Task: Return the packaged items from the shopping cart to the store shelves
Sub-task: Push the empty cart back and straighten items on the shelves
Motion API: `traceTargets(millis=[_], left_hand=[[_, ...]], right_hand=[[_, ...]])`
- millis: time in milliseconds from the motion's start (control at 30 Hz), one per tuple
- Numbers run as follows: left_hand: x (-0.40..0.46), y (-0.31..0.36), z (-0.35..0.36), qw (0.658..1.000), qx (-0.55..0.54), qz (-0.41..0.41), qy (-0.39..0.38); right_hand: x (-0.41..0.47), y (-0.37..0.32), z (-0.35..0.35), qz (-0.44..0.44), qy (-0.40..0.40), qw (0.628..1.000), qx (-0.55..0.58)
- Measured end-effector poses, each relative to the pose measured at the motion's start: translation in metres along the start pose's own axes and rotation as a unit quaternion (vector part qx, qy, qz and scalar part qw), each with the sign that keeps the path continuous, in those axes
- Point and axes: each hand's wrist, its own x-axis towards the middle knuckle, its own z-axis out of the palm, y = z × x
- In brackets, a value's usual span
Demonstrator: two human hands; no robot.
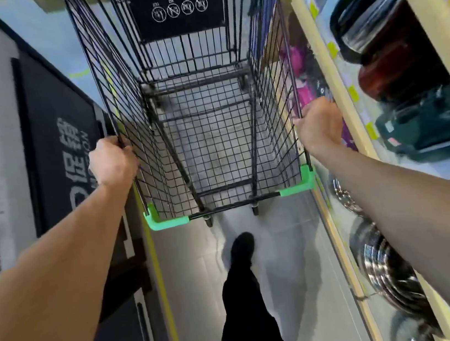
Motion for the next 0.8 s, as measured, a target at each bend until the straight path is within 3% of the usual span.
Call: traceTargets(millis=[100, 233, 300, 367, 467, 567, 667, 800], left_hand=[[0.014, 0.013, -0.002, 1.000, 0.028, 0.002, -0.010], [0.007, 0.016, -0.005, 0.993, 0.109, -0.018, -0.042], [-0.016, 0.029, 0.001, 0.994, 0.112, 0.002, 0.020], [-0.052, 0.059, 0.022, 0.991, 0.060, 0.081, 0.086], [-0.129, 0.138, 0.081, 0.972, -0.038, 0.232, -0.002], [-0.225, 0.216, 0.127, 0.918, -0.126, 0.351, -0.137], [-0.338, 0.271, 0.151, 0.836, -0.168, 0.436, -0.289], [-0.452, 0.296, 0.175, 0.727, -0.152, 0.547, -0.386]], right_hand=[[0.006, -0.013, -0.004, -0.005, -0.011, 1.000, 0.006], [-0.004, -0.006, -0.027, 0.009, -0.093, 0.995, 0.037], [-0.013, 0.013, -0.047, 0.010, -0.108, 0.991, 0.079], [-0.024, 0.042, -0.075, 0.029, -0.085, 0.986, 0.140], [-0.054, 0.105, -0.128, 0.104, 0.012, 0.964, 0.245], [-0.086, 0.153, -0.168, 0.130, 0.108, 0.934, 0.315], [-0.125, 0.209, -0.211, 0.186, 0.202, 0.882, 0.383], [-0.183, 0.281, -0.242, 0.273, 0.325, 0.835, 0.351]])
